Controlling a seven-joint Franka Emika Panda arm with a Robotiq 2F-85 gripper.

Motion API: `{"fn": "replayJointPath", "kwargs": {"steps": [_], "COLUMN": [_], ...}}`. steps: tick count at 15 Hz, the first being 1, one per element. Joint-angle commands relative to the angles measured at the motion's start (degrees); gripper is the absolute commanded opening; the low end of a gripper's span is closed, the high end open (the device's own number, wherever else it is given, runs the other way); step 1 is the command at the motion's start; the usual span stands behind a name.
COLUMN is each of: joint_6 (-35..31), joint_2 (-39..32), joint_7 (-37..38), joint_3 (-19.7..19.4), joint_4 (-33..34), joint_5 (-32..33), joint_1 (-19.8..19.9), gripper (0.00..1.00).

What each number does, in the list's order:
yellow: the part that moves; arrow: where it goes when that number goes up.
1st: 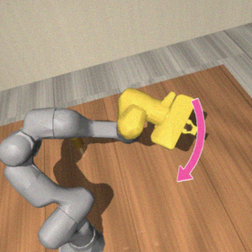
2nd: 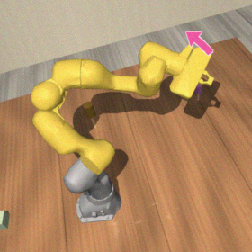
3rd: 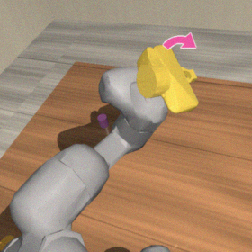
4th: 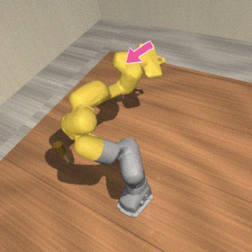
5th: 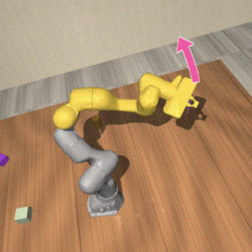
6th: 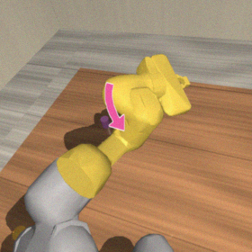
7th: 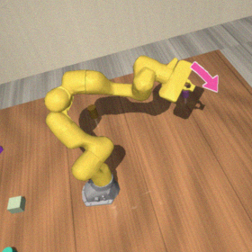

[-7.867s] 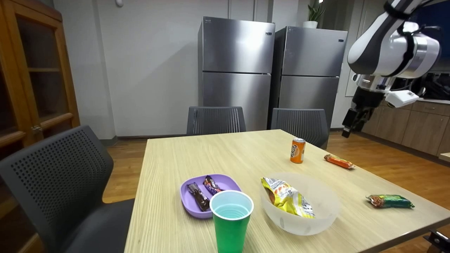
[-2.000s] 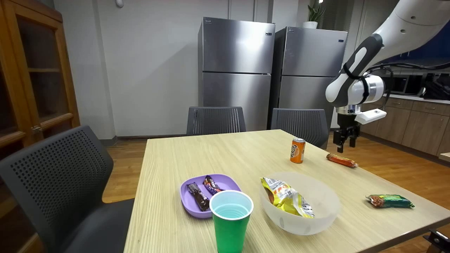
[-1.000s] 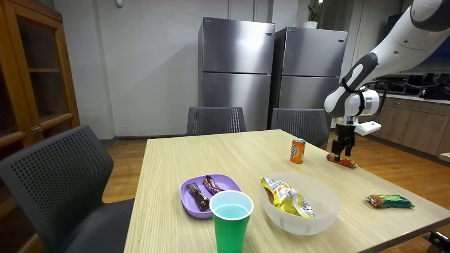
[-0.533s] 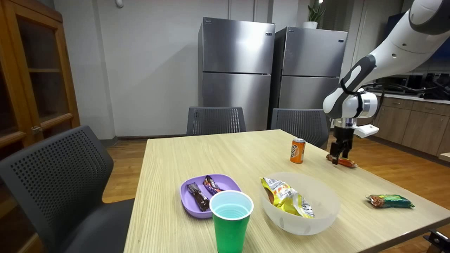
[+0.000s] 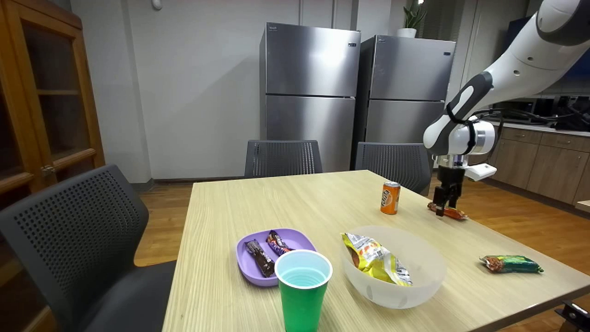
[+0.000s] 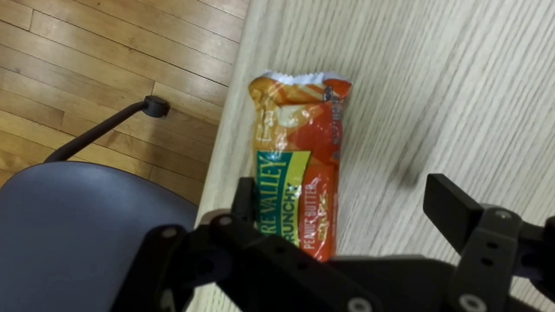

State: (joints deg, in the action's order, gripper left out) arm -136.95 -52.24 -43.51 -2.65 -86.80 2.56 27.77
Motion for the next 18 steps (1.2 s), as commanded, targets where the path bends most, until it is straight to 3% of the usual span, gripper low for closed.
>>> {"fn": "replayJointPath", "kwargs": {"steps": [1,8,18], "joint_6": [2.11,0.56,-0.03], "joint_2": [-0.33,-0.23,6.14], "joint_7": [-1.89,0.06,2.24], "joint_3": [0.79,-0.54,-2.44], "joint_4": [1.77,1.23,-4.66], "joint_5": [-0.93,-0.19,0.47], "joint_1": [0.87,-0.06,-1.3], "gripper": [0.73,0.18,0.18]}}
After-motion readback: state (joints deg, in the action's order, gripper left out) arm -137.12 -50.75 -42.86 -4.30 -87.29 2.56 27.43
